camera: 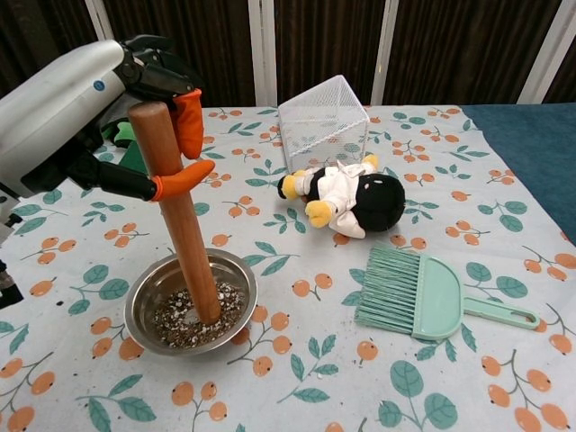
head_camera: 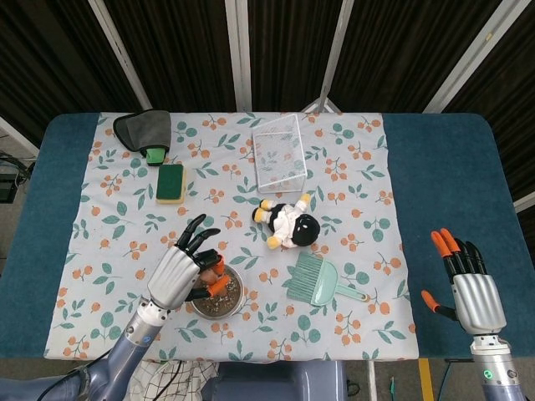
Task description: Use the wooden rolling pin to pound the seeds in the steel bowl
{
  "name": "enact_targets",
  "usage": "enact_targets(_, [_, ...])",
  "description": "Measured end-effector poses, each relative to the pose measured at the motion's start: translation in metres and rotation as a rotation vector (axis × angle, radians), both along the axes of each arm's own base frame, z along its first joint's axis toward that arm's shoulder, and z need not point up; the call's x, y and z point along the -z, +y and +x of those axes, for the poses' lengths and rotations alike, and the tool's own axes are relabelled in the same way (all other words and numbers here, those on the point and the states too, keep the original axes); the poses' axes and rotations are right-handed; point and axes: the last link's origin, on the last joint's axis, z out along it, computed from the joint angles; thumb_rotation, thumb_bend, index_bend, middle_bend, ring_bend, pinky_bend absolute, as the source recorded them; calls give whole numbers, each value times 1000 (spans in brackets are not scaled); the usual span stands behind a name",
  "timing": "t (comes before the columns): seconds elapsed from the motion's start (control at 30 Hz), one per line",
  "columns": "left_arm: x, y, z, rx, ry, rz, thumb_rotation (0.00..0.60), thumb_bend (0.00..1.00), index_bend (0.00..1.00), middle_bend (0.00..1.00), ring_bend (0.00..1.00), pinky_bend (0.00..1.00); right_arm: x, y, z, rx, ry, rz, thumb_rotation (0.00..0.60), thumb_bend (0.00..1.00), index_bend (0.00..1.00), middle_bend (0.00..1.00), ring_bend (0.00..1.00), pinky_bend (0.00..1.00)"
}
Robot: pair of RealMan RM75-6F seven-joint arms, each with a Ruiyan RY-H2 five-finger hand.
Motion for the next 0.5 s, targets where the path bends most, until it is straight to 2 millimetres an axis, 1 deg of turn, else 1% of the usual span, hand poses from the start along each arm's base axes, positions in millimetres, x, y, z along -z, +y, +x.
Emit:
enact_targets(0.2, [-6,1,8,8,-30,10,600,886,622,745,217,51,0,-1,0,0,-1,-1,600,269,0,0,0,0])
enact_targets(0.3, [-13,1,17,14,-67,20,600,886,622,745,218,51,-1,-1,0,0,-2,-1,600,268,0,0,0,0])
enact_targets(0.43, [-27,1,29,30,-103,46,600,886,622,745,217,51,-1,0,0,-2,-2,-2,600,268,0,0,0,0])
enact_targets(0.5, [-34,2,32,34,-101,62,600,886,622,745,217,51,-1,0,0,-2,-3,-2,600,268,0,0,0,0])
